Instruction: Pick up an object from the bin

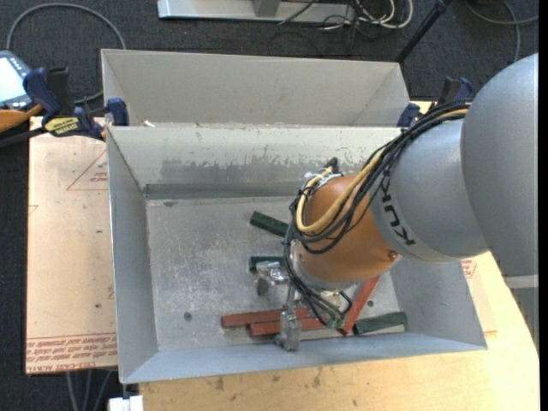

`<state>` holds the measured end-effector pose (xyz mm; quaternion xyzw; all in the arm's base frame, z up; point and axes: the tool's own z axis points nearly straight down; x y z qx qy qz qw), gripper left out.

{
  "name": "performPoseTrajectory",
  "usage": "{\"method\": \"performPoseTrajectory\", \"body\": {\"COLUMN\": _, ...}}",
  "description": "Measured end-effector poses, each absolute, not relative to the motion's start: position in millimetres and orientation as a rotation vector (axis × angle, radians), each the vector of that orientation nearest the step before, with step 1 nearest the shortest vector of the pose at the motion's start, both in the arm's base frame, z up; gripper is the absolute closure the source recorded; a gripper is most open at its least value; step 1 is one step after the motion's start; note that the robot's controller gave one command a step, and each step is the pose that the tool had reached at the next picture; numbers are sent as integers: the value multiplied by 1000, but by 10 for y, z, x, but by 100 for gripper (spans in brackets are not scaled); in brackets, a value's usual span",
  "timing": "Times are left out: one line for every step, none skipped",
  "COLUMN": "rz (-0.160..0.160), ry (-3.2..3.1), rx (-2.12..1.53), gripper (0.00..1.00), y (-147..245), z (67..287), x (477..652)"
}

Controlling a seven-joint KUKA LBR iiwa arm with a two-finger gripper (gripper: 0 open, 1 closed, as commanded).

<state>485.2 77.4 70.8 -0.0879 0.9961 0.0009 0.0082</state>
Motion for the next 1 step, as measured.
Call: {"method": "performPoseTrajectory", "body": {"rz": 2, "ry": 3123, "rx": -295, "gripper": 0, "y": 825, "z": 1014, "x": 4871}}
